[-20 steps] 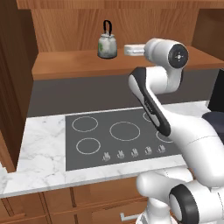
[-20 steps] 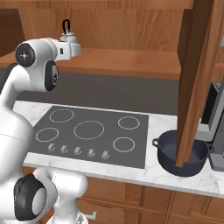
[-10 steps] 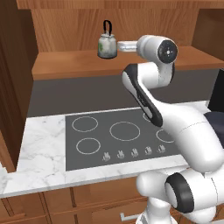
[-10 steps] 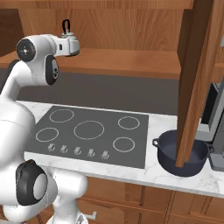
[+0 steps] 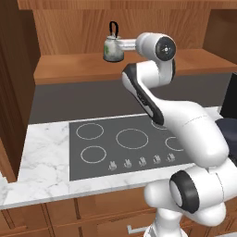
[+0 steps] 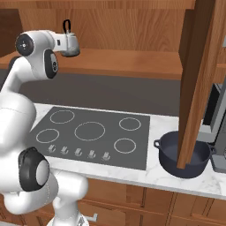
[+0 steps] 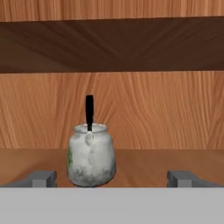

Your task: Pick the kettle from the cabinet and place it on a stove burner. Then pick the pot from the counter and place it on another stove burner. Finally, turn both burners on.

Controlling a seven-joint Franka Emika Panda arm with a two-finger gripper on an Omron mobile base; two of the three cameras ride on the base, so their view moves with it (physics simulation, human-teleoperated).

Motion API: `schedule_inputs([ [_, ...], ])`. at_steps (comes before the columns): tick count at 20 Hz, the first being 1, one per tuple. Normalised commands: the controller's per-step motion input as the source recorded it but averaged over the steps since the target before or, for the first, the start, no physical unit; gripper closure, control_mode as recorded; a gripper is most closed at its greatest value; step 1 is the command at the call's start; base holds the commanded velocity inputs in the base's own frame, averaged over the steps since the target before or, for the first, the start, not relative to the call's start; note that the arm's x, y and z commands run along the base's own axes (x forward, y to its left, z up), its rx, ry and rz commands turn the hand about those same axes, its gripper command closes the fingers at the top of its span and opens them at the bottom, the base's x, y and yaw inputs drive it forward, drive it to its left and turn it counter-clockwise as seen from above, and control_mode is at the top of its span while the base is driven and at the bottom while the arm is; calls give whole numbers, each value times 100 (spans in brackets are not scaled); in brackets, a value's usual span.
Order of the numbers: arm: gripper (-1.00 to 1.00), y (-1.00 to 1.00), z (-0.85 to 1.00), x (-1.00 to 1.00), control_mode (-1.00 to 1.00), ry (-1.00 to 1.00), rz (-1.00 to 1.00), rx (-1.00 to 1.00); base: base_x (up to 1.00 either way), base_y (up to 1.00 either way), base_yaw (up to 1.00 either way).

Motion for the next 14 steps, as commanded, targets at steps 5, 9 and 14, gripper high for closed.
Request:
schedule_inputs([
  [5, -100, 3, 5, 16, -100, -3, 0, 0, 0, 0, 0],
  [9, -100, 0, 5, 14, -100, -7, 0, 0, 0, 0, 0],
  [14, -100, 4, 1, 21, -100, -4, 0, 0, 0, 0, 0],
])
